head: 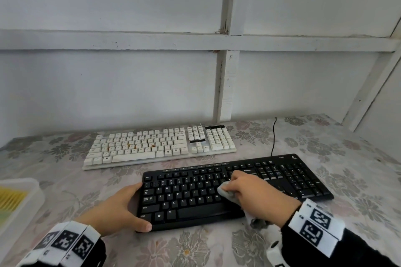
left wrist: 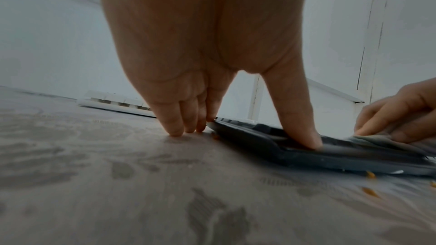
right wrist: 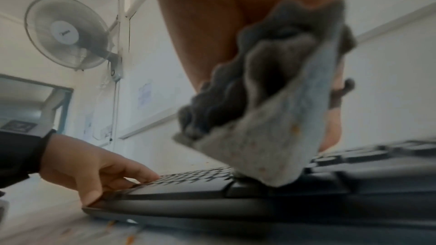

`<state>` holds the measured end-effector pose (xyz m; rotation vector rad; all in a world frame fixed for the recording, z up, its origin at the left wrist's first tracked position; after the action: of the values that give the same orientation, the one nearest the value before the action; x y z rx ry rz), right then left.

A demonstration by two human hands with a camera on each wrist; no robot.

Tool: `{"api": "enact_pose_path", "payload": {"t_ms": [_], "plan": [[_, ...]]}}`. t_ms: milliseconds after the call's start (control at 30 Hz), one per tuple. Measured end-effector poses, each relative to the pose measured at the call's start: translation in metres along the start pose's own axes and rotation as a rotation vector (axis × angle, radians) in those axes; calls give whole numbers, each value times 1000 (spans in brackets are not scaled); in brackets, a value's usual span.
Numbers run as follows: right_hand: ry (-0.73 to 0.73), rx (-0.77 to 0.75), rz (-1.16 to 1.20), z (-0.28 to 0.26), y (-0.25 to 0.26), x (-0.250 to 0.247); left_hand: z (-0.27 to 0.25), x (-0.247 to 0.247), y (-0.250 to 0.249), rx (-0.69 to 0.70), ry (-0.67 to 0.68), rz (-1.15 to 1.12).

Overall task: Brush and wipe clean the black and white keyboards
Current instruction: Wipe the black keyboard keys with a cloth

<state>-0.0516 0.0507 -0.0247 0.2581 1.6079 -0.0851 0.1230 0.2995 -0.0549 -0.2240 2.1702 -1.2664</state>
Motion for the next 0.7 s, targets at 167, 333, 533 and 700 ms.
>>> {"api": "enact_pose_path", "payload": {"t_ms": [167, 333, 533, 700], "plan": [[-23, 122, -46, -13, -40, -1, 1, -1, 4, -6, -4, -8], [24, 280, -115, -32, -82, -16, 2, 0, 1, 7, 5, -28], [38, 362, -46, -56, -112, -29, 5, -1, 4, -5, 0, 1], [48, 371, -80, -60, -132, -23, 5, -3, 10, 4, -8, 11]]}}
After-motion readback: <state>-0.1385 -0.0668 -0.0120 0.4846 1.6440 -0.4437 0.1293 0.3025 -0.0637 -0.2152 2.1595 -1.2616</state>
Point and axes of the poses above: each hand's wrist, its own z-axis towards the middle knuckle, its own x-axis out of the palm, y = z × x, the point moved 3 cm from there along z, towards the middle knuckle, and after that the axes turned 8 degrees about -z, right-handed, at the moved point
